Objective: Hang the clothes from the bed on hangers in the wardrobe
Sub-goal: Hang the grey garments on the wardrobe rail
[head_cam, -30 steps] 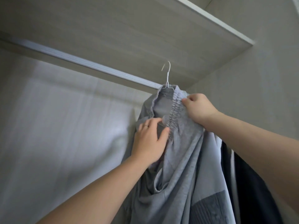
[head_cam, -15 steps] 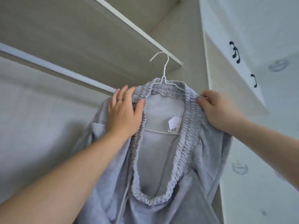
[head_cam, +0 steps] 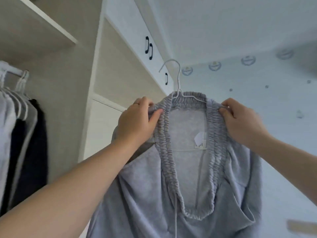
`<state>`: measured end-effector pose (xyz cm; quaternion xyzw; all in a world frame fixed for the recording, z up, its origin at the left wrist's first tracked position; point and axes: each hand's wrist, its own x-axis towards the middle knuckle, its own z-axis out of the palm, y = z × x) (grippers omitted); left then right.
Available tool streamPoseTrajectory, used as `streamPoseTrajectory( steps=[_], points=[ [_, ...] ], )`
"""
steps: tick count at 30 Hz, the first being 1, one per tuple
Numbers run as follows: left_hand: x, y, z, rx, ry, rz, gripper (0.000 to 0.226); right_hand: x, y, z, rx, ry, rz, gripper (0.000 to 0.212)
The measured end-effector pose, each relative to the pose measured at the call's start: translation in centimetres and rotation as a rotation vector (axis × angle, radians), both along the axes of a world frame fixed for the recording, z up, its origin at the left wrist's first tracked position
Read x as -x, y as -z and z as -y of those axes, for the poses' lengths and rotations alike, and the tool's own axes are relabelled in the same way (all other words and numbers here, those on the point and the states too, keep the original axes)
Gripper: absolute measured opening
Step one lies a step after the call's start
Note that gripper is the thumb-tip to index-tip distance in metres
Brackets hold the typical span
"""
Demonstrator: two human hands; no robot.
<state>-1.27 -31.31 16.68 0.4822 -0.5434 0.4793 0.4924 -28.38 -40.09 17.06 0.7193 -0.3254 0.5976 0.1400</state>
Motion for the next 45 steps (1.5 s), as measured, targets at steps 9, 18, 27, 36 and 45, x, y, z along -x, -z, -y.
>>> streamPoseTrajectory(
  steps=[9,18,27,36,45],
  points=[
    [23.1,10.4,13.8,-0.368,0.339,0.092,0.054,25.8,12.7,0.9,-0.283,0.320,0.028,0.011],
    [50.4,24.6,19.0,-0.758,0.968,0.270,0.059,49.1,28.0,-8.7,-0.546,0.707,0.145,0.010],
    [76.8,40.0,13.5,-1.143,1.406,0.395,0.057,63.9,41.0,-24.1,-0.785,1.142,0.397,0.009],
    [93.6,53.7,1.2,-1.444,1.628,0.745,0.055,68.2,52.8,-39.4,-1.003,1.518,0.713,0.008],
    [98.7,61.5,-12.9,-1.683,1.661,1.041,0.055,66.6,58.9,-52.9,-1.153,1.693,0.929,0.012]
  ],
)
